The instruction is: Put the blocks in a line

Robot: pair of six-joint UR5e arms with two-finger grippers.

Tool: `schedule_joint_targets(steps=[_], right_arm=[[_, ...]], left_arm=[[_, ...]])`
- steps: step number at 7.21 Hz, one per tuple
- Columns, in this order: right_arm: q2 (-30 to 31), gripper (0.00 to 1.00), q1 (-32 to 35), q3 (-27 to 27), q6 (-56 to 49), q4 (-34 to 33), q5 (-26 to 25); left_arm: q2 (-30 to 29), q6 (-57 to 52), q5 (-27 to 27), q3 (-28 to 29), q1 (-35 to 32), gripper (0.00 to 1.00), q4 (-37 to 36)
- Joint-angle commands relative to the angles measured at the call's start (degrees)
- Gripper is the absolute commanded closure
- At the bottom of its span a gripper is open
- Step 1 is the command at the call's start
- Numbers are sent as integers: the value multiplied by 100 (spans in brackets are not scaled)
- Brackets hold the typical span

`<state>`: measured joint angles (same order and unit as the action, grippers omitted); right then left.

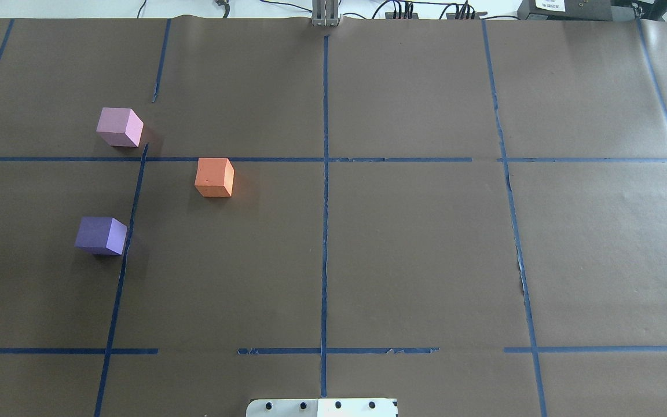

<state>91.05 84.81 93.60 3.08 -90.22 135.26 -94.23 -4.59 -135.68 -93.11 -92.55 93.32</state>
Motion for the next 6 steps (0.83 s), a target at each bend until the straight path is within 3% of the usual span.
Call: schedule_joint_targets(steps=[1,3,6], right_arm=[[0,0,0,0,0,5,0],[0,0,0,0,0,5,0],[0,0,0,0,0,5,9]], left_arm=[[-17,132,15,-372,70,0,439],[-218,2118,-38,-925,1251,0,512],[-1532,3993,189,-902,2650,0,565]])
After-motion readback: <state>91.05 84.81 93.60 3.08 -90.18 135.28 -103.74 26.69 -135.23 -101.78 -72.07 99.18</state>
